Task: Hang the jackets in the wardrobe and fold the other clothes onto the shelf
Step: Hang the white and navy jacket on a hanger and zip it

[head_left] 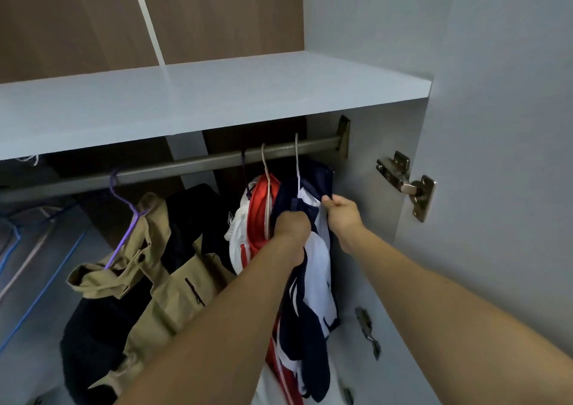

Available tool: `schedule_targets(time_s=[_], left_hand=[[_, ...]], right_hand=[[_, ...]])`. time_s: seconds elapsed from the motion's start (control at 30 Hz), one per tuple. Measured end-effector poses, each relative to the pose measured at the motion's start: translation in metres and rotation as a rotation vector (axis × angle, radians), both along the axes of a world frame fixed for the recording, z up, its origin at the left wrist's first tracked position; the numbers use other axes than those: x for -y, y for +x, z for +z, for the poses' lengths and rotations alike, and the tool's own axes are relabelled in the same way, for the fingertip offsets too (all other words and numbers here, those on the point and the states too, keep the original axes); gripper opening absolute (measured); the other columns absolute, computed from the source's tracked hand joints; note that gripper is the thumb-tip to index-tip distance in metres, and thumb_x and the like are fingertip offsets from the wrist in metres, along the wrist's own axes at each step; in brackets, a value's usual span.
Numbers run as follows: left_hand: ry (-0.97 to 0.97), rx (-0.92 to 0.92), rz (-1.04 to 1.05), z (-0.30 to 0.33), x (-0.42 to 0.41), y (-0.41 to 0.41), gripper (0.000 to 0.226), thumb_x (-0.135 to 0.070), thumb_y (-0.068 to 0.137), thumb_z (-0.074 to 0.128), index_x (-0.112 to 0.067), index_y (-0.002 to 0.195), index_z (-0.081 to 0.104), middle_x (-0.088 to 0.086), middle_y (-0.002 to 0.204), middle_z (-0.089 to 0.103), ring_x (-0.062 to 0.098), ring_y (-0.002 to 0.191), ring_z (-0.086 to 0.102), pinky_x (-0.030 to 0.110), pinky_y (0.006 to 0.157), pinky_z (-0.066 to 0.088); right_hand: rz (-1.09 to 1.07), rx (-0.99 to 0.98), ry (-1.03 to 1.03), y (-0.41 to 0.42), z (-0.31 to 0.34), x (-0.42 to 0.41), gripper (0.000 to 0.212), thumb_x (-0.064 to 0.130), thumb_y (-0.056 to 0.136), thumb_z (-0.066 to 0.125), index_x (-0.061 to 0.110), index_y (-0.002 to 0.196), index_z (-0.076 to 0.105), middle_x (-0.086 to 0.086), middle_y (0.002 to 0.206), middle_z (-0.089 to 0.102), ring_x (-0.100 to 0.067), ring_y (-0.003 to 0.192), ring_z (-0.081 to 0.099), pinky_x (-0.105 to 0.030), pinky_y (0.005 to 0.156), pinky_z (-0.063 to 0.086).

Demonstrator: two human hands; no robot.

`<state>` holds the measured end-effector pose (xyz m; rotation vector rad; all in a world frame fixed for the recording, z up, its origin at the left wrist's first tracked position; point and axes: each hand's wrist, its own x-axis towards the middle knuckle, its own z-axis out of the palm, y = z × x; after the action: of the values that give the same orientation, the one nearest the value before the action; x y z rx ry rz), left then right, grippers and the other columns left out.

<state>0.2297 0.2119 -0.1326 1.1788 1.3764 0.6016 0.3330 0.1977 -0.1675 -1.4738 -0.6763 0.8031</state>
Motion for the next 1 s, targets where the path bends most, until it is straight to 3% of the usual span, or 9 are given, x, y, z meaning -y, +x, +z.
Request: schedule_targets(time_s=[0.03, 0.1, 0.2, 0.3, 0.43, 0.5, 0.67, 0.77, 1.0], left_hand=[[0.028, -0.033, -0.017, -0.01, 0.0, -0.002, 0.035, -0.011, 0.103, 0.038, 0.004, 0.132, 0.05, 0.016, 0.1, 0.055, 0.025, 0.08, 0.051, 0.029, 0.074, 0.041], [0.153, -0.079, -0.06, -0.027, 0.002, -0.007, 0.033, -0.012, 0.103, 0.039, 0.002, 0.131, 0.051, 0.017, 0.117, 0.058, 0.026, 0.09, 0.056, 0.027, 0.074, 0.044], [0.358, -0.216, -0.146, -0.042, 0.007, -0.017, 0.027, -0.015, 0.101, 0.043, 0.0, 0.122, 0.051, 0.022, 0.122, 0.059, 0.035, 0.11, 0.057, 0.036, 0.092, 0.047], [0.498, -0.329, -0.226, -0.057, 0.01, -0.027, 0.021, -0.02, 0.101, 0.044, -0.004, 0.114, 0.049, 0.023, 0.11, 0.063, 0.038, 0.103, 0.061, 0.043, 0.09, 0.049], [0.655, -0.438, -0.264, -0.075, 0.008, -0.035, 0.014, -0.03, 0.102, 0.042, -0.016, 0.102, 0.044, 0.012, 0.092, 0.065, 0.03, 0.081, 0.062, 0.043, 0.077, 0.053], [0.75, -0.471, -0.284, -0.082, 0.007, -0.037, 0.013, -0.03, 0.102, 0.044, -0.017, 0.1, 0.041, 0.012, 0.091, 0.064, 0.028, 0.075, 0.059, 0.039, 0.069, 0.05], [0.994, -0.645, -0.242, -0.101, 0.004, -0.04, 0.025, -0.031, 0.101, 0.048, -0.009, 0.111, 0.042, 0.016, 0.106, 0.063, 0.038, 0.098, 0.062, 0.039, 0.07, 0.042], [1.141, -0.811, -0.176, -0.112, 0.0, -0.04, 0.023, -0.029, 0.101, 0.047, -0.009, 0.111, 0.042, 0.015, 0.107, 0.063, 0.039, 0.098, 0.062, 0.036, 0.066, 0.033], [1.48, -1.098, -0.069, -0.117, -0.008, -0.047, 0.015, -0.017, 0.097, 0.052, -0.007, 0.105, 0.043, 0.017, 0.105, 0.064, 0.04, 0.094, 0.064, 0.034, 0.054, 0.023]], right_hand=[[-0.004, 0.019, -0.011, 0.001, -0.01, -0.001, 0.033, 0.015, 0.103, 0.047, 0.007, 0.072, 0.053, -0.01, 0.072, 0.053, -0.023, 0.073, 0.049, -0.032, 0.075, 0.039], [-0.007, 0.076, -0.014, 0.003, -0.03, -0.001, 0.035, 0.015, 0.103, 0.044, 0.012, 0.069, 0.042, -0.008, 0.069, 0.041, -0.02, 0.072, 0.037, -0.034, 0.072, 0.034], [0.006, 0.165, 0.008, 0.002, -0.052, -0.006, 0.022, 0.017, 0.103, 0.043, 0.004, 0.091, 0.055, -0.014, 0.087, 0.059, -0.026, 0.081, 0.053, -0.039, 0.079, 0.045], [0.086, 0.242, 0.045, 0.002, -0.066, -0.017, 0.017, 0.017, 0.097, 0.056, 0.005, 0.109, 0.057, -0.013, 0.088, 0.061, -0.023, 0.082, 0.058, -0.039, 0.082, 0.051], [0.157, 0.305, -0.006, 0.008, -0.096, -0.036, 0.023, 0.019, 0.089, 0.068, 0.004, 0.1, 0.053, -0.004, 0.075, 0.049, -0.014, 0.069, 0.048, -0.029, 0.069, 0.047], [0.179, 0.332, -0.033, 0.011, -0.112, -0.046, 0.019, 0.014, 0.087, 0.067, 0.009, 0.089, 0.049, -0.002, 0.075, 0.05, -0.013, 0.069, 0.047, -0.031, 0.069, 0.045], [0.128, 0.424, 0.03, 0.014, -0.155, -0.066, 0.028, 0.015, 0.085, 0.064, 0.022, 0.074, 0.039, 0.006, 0.066, 0.045, -0.008, 0.059, 0.036, -0.023, 0.057, 0.034], [0.043, 0.441, 0.135, 0.015, -0.174, -0.074, 0.026, 0.01, 0.083, 0.056, 0.021, 0.073, 0.035, 0.003, 0.064, 0.041, -0.012, 0.058, 0.035, -0.025, 0.054, 0.033], [-0.03, 0.463, 0.455, 0.004, -0.2, -0.071, 0.025, 0.007, 0.08, 0.044, 0.023, 0.072, 0.027, 0.015, 0.053, 0.031, -0.005, 0.047, 0.022, -0.015, 0.04, 0.022]])
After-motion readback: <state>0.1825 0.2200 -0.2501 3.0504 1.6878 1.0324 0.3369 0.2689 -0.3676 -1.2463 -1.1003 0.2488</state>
